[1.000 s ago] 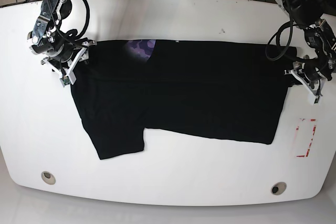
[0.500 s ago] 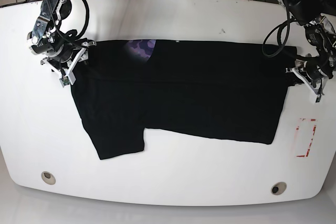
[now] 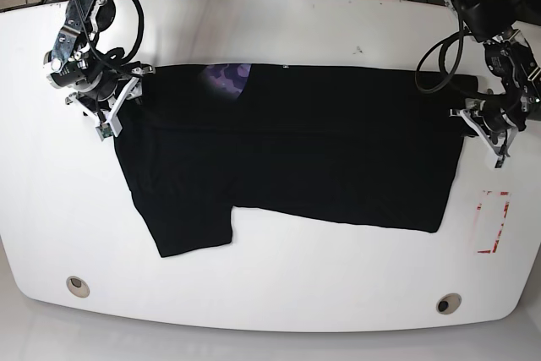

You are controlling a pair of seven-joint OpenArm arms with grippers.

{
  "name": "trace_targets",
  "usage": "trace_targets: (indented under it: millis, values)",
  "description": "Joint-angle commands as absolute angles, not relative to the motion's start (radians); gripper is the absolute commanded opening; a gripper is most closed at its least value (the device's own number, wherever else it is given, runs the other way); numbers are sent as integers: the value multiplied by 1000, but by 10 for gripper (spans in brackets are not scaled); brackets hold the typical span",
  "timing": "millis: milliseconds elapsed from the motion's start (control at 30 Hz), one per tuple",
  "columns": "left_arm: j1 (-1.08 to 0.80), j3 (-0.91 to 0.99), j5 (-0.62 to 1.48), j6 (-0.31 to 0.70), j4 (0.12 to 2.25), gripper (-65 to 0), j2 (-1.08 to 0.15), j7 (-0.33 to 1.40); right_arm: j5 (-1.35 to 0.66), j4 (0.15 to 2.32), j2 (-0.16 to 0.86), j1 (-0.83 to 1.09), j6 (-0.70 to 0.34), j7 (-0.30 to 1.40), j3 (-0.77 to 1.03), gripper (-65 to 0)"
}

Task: Layout the t-shirt on the table in an organized manner, then fold the t-shirt properly
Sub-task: 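Hold the t-shirt edge taut between both grippers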

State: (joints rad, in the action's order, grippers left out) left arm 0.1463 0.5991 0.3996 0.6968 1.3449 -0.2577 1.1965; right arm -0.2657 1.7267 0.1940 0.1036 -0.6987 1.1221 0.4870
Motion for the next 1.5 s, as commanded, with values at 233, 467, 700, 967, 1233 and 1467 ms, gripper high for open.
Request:
trace_targets:
  millis: [233,467,700,967,1233,1467]
  values:
    - [154,601,407,698,1362,-649,-277,1181,-275,1747,208,93,-698,1106,492,-308]
    - [154,601,407,698,1365,-650,-278,1181,-275,1747,208,91,-698,1106,492,-308]
    - [154,601,407,698,1365,-650,-280,1181,-275,1747,208,91,-698,1106,492,-309]
    - [154,601,409,698,1365,-650,-280,1182,-272,1744,208,91,-698,1104,492,-550]
    - [154,601,414,698,1366,-650,-280,1184,-274,1748,213,91,-698,1104,492,-621]
    - [154,562,414,698,1366,-650,-282,1184,-269,1756,214,91,-698,1104,492,-615]
